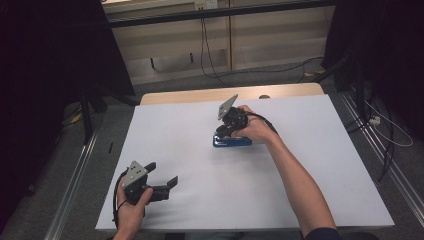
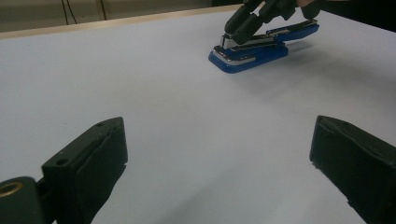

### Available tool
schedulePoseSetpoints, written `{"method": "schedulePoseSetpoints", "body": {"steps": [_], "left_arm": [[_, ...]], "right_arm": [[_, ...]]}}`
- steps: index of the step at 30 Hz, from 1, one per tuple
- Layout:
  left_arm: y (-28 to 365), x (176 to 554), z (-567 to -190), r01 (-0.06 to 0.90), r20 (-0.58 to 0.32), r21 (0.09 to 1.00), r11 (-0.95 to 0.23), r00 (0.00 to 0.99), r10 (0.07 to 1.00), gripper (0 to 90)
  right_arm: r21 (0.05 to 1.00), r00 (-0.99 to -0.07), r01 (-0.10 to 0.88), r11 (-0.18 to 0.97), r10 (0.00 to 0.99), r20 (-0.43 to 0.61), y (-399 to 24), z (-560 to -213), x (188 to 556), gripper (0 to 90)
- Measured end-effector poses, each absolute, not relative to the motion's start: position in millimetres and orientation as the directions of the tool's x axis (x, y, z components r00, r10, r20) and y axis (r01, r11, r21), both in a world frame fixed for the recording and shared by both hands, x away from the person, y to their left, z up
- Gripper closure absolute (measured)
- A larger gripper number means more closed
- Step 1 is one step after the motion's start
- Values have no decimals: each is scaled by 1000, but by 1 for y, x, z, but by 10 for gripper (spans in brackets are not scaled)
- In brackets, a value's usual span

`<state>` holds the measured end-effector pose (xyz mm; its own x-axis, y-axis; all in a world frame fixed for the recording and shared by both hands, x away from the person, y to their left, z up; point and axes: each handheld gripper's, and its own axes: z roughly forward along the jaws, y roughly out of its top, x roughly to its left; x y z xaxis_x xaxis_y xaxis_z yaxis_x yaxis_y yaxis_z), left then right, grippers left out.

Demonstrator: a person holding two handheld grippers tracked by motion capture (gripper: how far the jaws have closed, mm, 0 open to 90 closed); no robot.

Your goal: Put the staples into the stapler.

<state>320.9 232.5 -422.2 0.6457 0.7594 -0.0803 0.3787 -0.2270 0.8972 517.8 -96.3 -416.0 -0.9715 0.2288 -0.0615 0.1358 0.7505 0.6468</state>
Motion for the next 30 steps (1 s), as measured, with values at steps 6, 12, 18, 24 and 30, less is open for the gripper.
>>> {"method": "schedulePoseSetpoints", "body": {"steps": [6, 12, 18, 24, 30], "left_arm": [[234, 321, -422, 380, -79, 897, -227, 641, 763, 44], [234, 321, -421, 379, -79, 897, -226, 641, 763, 43], [234, 321, -422, 380, -77, 897, -227, 640, 765, 43], [233, 321, -422, 381, -81, 897, -224, 639, 765, 43], [233, 321, -422, 382, -81, 897, -224, 638, 765, 43]], "right_arm": [[650, -968, 156, 743, 246, -49, -98, -417, 518, 716], [667, -954, 196, 719, 298, -42, -99, -416, 518, 626], [708, -925, 250, 660, 380, -27, -104, -416, 516, 479], [733, -895, 305, 608, 446, 3, -111, -419, 512, 317], [760, -861, 345, 551, 508, 23, -118, -418, 510, 209]]}}
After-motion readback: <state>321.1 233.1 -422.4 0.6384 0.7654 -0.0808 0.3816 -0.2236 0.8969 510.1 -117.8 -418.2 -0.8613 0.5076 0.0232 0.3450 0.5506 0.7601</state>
